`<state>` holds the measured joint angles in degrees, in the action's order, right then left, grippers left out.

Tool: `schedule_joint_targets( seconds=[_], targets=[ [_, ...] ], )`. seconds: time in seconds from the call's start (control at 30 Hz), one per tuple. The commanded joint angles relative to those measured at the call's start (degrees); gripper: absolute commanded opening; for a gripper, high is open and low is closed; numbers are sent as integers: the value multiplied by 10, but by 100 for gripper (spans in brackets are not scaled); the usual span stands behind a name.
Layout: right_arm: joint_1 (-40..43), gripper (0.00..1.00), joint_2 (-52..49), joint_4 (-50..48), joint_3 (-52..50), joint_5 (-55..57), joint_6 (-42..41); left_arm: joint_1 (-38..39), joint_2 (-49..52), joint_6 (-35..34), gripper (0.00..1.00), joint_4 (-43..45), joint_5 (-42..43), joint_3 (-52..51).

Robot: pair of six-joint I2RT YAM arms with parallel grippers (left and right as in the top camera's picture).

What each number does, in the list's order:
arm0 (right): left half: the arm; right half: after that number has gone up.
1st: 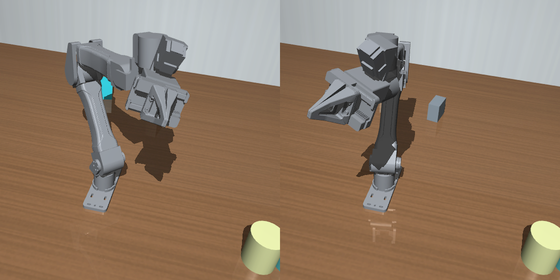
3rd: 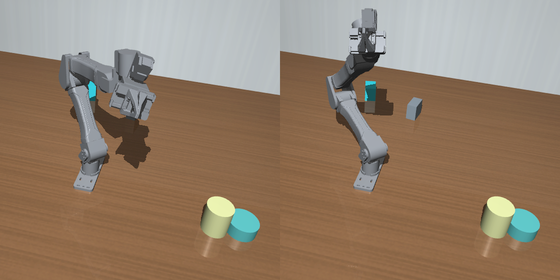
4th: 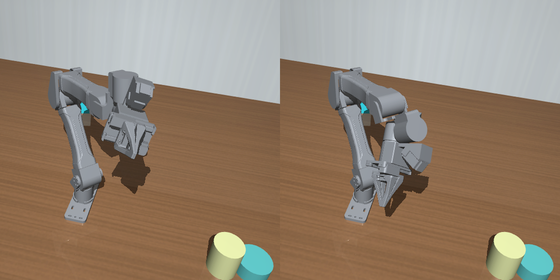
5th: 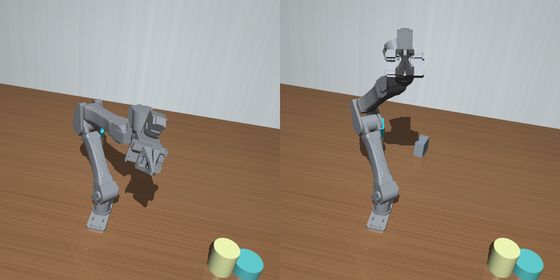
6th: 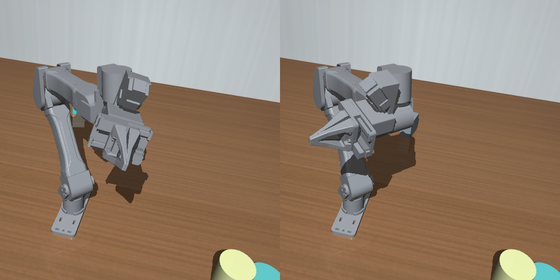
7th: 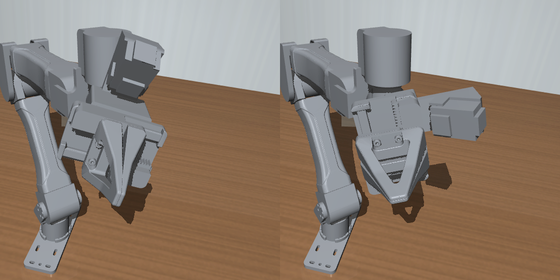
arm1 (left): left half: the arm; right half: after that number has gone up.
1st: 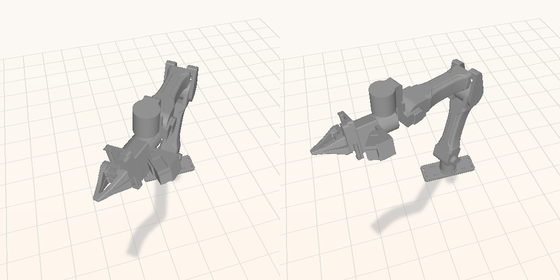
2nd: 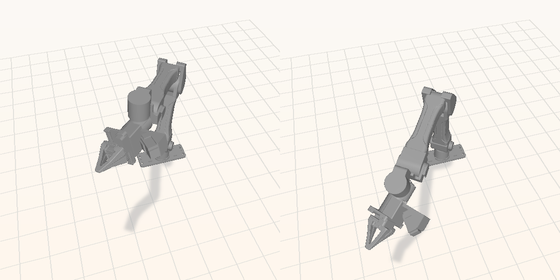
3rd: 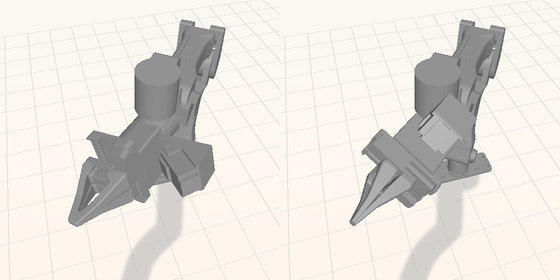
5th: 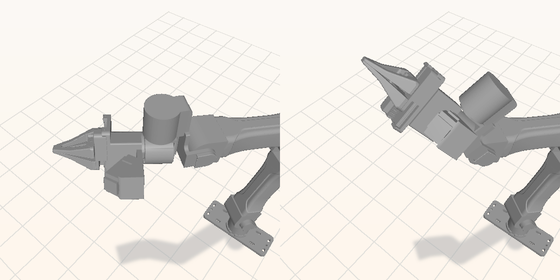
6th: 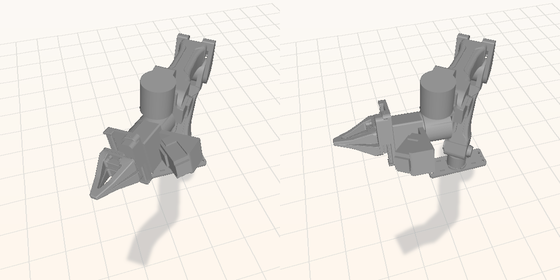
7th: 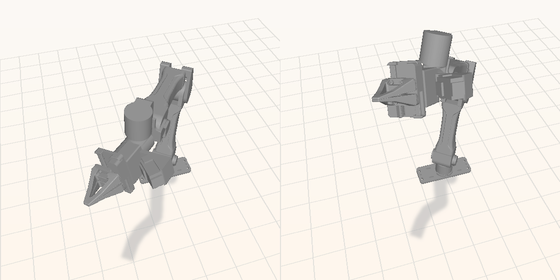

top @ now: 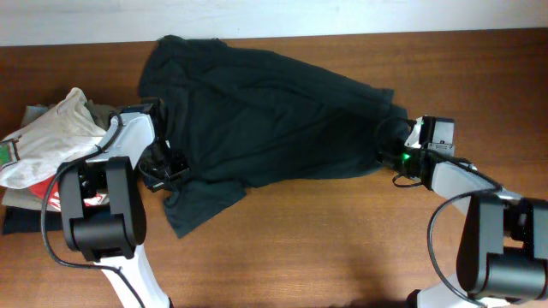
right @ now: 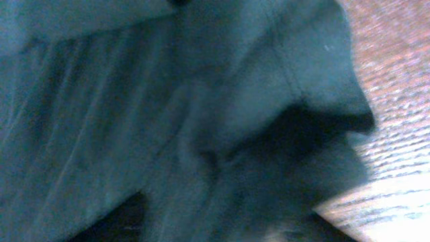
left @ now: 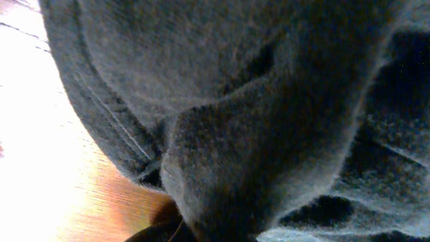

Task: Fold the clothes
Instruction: 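Grasp the shirt's top corners with both grippers and lift it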

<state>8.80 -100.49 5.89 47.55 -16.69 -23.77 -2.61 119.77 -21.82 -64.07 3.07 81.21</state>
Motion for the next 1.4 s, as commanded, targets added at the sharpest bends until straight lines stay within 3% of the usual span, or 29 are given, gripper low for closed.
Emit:
schedule_joint_targets(
  seconds=[0.0, 0.07, 0.13, 0.2, 0.27, 0.4, 0.57, 0.7, 0.87, 0.93, 1.03, 1.13, 1.2, 1.3, 1.37],
  targets=[
    [-1, 4, -27, 22, -11, 15, -27, 6, 10, 12, 0, 11, 12, -9],
    [15, 4, 9, 80, 8, 15, -21, 6, 10, 42, 0, -13, 13, 19],
    [27, 4, 74, 174, 71, 18, 30, 6, 1, 104, 0, -84, 45, 114],
    [29, 4, 139, 312, 193, 52, 74, 6, -33, 148, 0, -133, 92, 234],
    [29, 4, 171, 392, 289, 80, 76, 6, -73, 160, 0, -148, 92, 331],
    [29, 4, 200, 494, 447, 109, 88, 6, -167, 172, 0, -133, 92, 468],
    [30, 4, 221, 568, 601, 183, 108, 4, -273, 172, 0, -66, 46, 522],
    [30, 4, 210, 569, 622, 207, 116, 4, -285, 172, 0, -24, 46, 520],
    [30, 4, 93, 520, 622, 202, 115, 8, -165, 173, 0, 20, 47, 520],
    [30, 4, 30, 447, 622, 177, 115, 14, -95, 187, 0, 81, 46, 520],
    [29, 4, -22, 291, 622, 152, 110, 17, -12, 189, 0, 248, 46, 520],
    [30, 4, -15, 116, 632, 155, 98, 21, 2, 188, 0, 407, 46, 525],
    [30, 4, -14, 82, 681, 172, 98, 21, 1, 188, 0, 470, 46, 584],
    [36, 4, -14, 115, 728, 228, 101, 17, 1, 189, 0, 436, 46, 696],
    [49, 4, -14, 207, 728, 233, 118, 24, 1, 189, 0, 280, 64, 756]
  ],
)
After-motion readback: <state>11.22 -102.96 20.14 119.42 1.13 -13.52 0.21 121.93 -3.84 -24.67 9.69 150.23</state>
